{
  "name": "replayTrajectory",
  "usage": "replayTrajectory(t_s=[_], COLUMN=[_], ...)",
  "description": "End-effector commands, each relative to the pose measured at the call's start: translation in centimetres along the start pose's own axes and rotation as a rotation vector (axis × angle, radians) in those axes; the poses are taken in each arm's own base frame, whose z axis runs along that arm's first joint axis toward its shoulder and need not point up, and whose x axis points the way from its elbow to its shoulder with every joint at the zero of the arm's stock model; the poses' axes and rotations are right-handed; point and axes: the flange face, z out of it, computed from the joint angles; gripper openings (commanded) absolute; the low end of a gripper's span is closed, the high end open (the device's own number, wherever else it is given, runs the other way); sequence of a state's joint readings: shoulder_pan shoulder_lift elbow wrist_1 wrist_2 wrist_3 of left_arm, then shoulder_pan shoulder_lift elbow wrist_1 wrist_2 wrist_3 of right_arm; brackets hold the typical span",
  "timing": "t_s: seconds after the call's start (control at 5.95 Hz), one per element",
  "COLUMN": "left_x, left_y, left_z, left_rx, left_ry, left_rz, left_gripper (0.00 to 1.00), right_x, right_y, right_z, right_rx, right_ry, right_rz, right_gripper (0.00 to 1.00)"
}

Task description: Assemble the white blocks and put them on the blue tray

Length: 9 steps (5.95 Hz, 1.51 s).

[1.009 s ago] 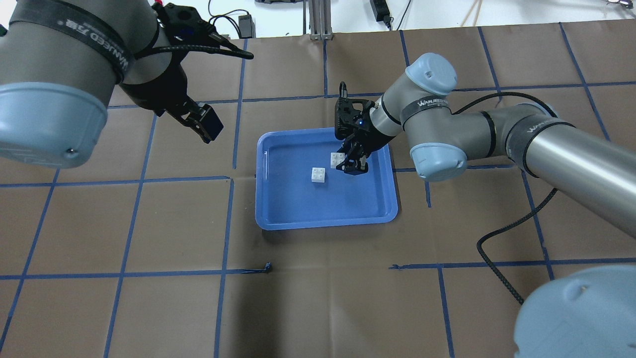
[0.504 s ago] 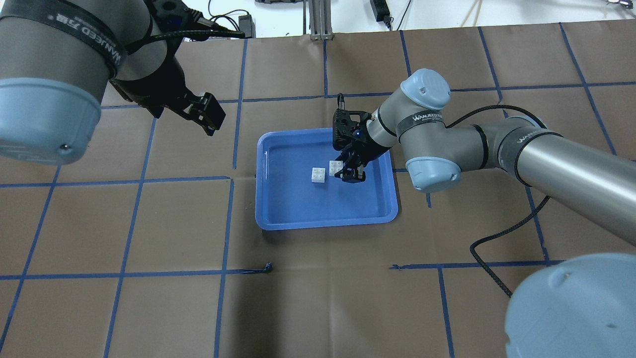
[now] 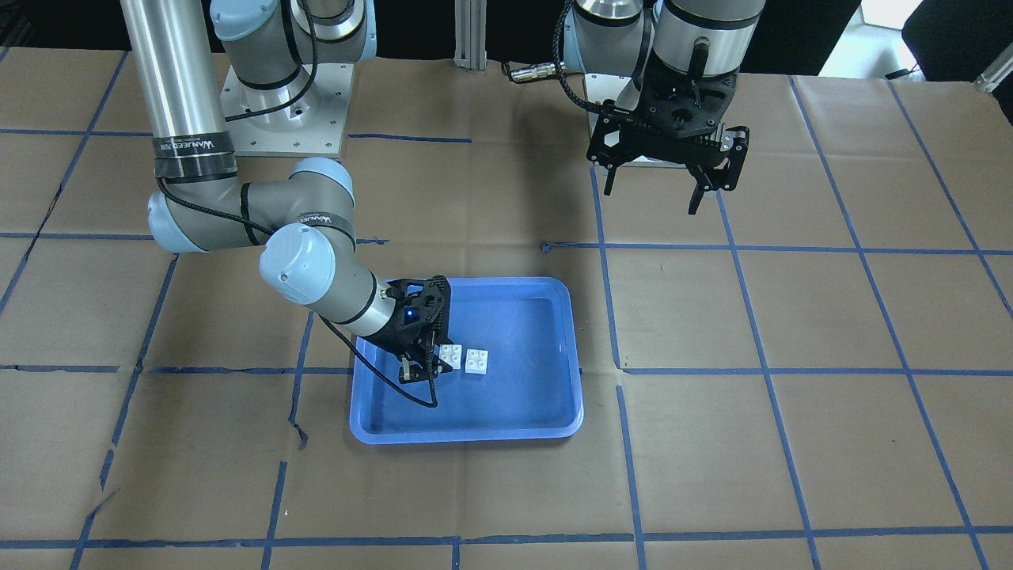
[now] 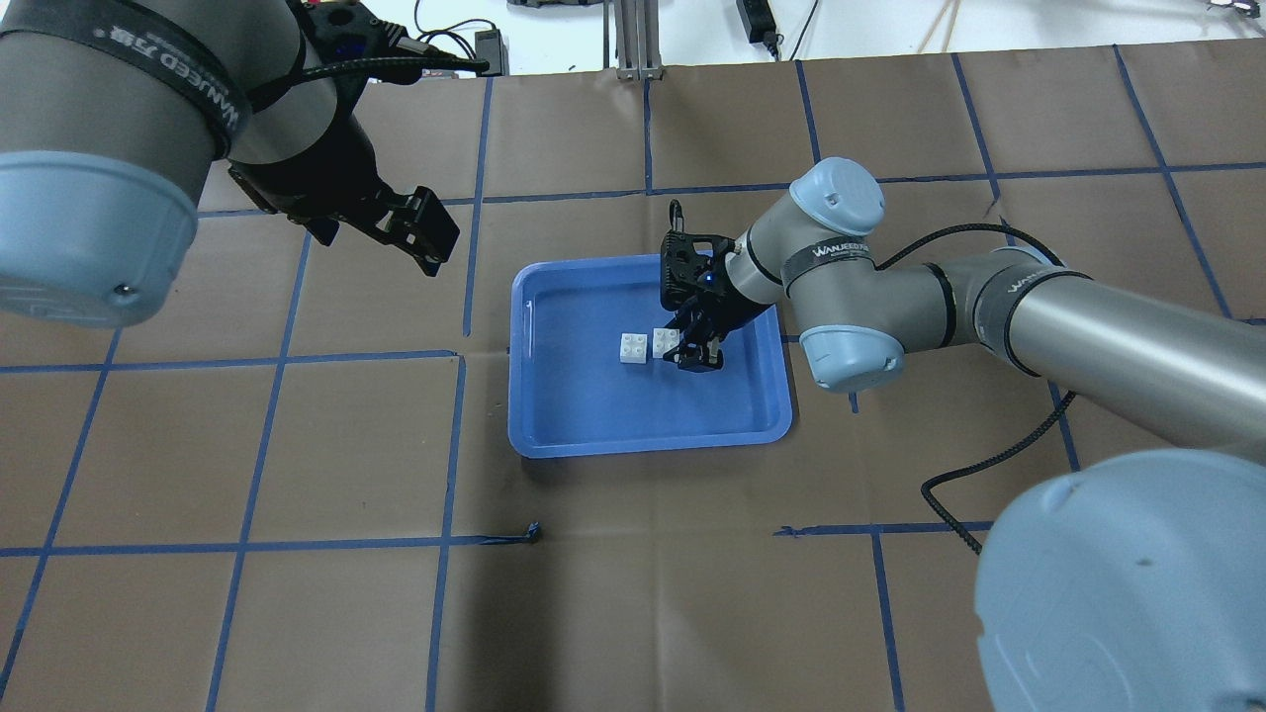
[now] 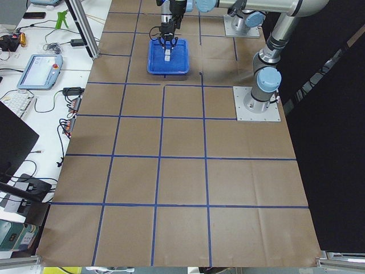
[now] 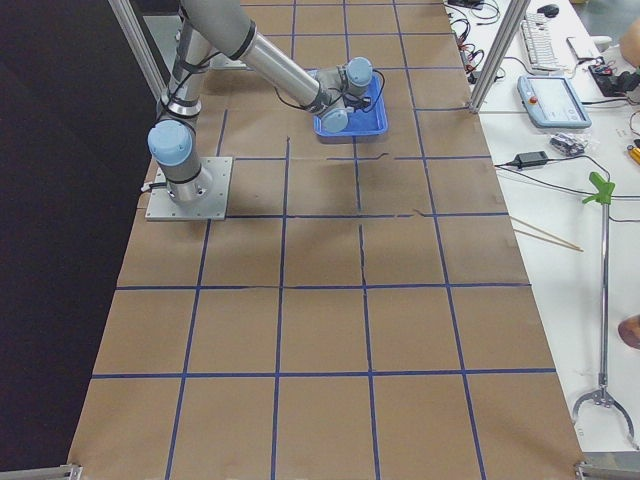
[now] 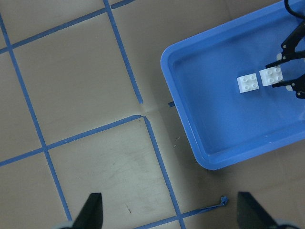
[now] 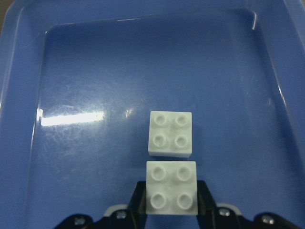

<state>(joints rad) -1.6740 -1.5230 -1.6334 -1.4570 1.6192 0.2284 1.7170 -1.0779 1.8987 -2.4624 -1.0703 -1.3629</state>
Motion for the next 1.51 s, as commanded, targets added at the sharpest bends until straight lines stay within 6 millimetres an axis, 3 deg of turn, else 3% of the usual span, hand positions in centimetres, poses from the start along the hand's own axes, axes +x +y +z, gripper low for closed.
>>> replayTrajectory(t_s=[0.0, 1.01, 1.35], left_x=[0.0, 0.3, 0.3], left_y=[0.1, 0.6, 0.3], left_z=[-0.1, 0.4, -0.1], left_rx=[-0.005, -0.024, -0.016], left_ry=[0.022, 0.027, 0.025], left_rz=[0.0, 0.002, -0.015], left_gripper=[1.0, 1.0, 1.0], right_x=[0.1, 0.1, -0.5], right_y=[0.2, 0.1, -0.8], right_z=[0.6, 0.6, 1.7], right_rx=[0.001, 0.004, 0.003], right_ry=[-0.002, -0.004, -0.014], right_rz=[0.001, -0.004, -0.026], right_gripper=[0.39, 0.43, 0.43])
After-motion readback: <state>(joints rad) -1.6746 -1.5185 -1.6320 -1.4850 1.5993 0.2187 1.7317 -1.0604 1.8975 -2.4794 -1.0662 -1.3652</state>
